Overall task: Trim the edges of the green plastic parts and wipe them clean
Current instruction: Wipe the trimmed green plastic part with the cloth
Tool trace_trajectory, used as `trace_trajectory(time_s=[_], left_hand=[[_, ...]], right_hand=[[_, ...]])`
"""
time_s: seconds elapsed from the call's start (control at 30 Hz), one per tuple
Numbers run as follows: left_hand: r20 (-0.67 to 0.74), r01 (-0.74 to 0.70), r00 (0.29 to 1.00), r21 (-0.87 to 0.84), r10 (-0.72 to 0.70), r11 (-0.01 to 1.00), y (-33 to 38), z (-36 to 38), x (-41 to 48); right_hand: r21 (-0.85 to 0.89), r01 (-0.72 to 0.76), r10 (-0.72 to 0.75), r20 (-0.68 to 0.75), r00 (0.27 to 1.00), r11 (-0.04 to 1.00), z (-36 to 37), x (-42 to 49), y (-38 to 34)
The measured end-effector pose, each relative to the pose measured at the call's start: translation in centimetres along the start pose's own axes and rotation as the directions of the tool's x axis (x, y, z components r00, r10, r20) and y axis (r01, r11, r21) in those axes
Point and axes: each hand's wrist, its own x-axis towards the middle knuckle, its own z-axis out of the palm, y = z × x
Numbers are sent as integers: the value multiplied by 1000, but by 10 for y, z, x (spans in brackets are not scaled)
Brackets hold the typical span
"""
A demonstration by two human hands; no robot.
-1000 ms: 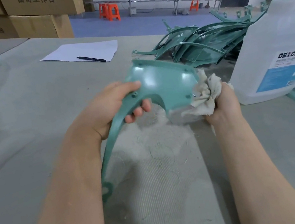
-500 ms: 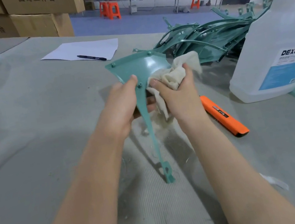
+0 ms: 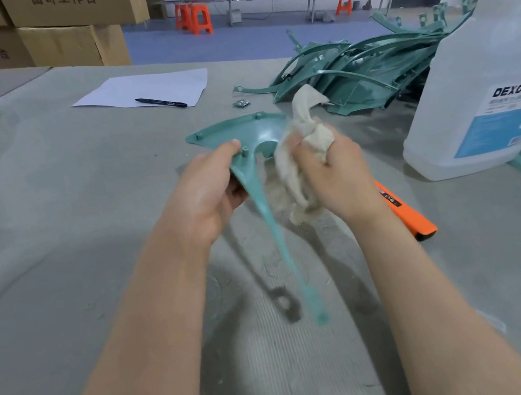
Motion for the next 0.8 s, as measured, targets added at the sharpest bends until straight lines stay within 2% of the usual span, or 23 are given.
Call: trace_trajectory(time_s=[0.1,0.23,0.3,0.4,0.63,0.7,0.8], left_hand=[[-30,48,998,-107,-51,993,1,0,1],[-4,73,997,-278,-78,958,1,2,0],[23,103,995,-283,-101,954,2,3,-1],[67,165,986,-307,-151,938,2,3,-2],[169,256,961,-239,-220,937,2,7,-7],[155,244,964,-210,-214,947,1,7,-5],[123,228,971,-187,-207,956,-2,7,-2]], right_hand=[[101,8,-3,-53,999,995,0,1,-2],[194,76,-80,10,997,978,10,-6,-16],[194,150,-154,4,988,969,12,-9,-20],[209,175,-171,-40,985,962,12,-7,-18],[45,240,-223,-236,946,970,9,-8,-18],[9,236,-223,-297,929,972,9,-8,-17],[-21,203,-199,-309,930,979,9,-8,-14]])
